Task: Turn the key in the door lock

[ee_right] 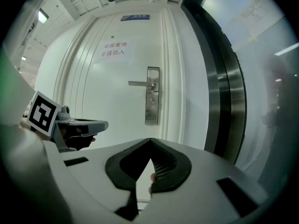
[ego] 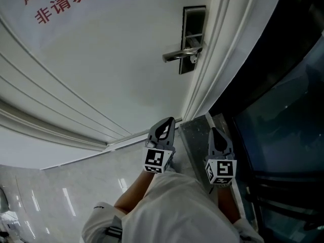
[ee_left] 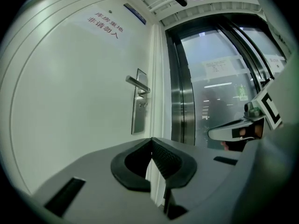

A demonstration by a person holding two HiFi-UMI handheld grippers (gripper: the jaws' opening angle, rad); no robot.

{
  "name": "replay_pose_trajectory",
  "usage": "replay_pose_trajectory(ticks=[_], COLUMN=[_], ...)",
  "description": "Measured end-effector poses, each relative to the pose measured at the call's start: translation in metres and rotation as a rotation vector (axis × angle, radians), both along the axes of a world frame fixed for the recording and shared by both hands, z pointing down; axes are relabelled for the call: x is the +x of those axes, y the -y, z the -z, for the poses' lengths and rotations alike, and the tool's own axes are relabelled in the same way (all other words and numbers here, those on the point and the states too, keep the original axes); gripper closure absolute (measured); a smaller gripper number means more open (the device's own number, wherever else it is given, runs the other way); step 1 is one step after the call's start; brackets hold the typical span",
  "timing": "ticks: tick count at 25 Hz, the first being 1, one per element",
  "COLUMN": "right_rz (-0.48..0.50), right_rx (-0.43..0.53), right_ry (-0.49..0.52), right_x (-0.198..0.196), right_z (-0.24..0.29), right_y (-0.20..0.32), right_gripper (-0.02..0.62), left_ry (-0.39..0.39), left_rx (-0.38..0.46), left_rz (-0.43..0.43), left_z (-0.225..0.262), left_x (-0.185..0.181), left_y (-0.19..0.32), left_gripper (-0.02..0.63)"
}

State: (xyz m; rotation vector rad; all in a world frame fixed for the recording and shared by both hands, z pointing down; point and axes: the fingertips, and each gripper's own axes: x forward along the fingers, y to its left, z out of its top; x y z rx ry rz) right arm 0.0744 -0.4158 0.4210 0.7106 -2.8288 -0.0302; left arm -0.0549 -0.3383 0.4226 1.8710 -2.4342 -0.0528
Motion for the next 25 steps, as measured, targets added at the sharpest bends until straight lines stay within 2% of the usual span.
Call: replay_pose_trajectory(ticks=[7,14,19,25], right_rz=[0.048,0.108,0.157,0.123], right_rx=[0.171,0.37,0.552,0.802], right_ry=[-0.077,-0.194,-0.312,-0.4], right_x=[-0.059,-0.098,-0.118,-0.148], right_z=[0.021,0.043,0.058,0.084], right_y=[0.02,0.032,0.039,0.059], right_gripper=[0.603,0.603,0.603,0.603], left_ry=[0.022,0.062,0.083,0.095], left_rx=[0.037,0.023,0.016,0.043], left_rz=[0.008,-0.026,-0.047,-0.026], left_z=[0.018,0.028,0.033,0.048], left_x=[-0.039,-0.049,-0.049,-0.061], left_y=[0.013,0.019,0.023,0.027], left_gripper=[0.597,0.597,0.597,0.597])
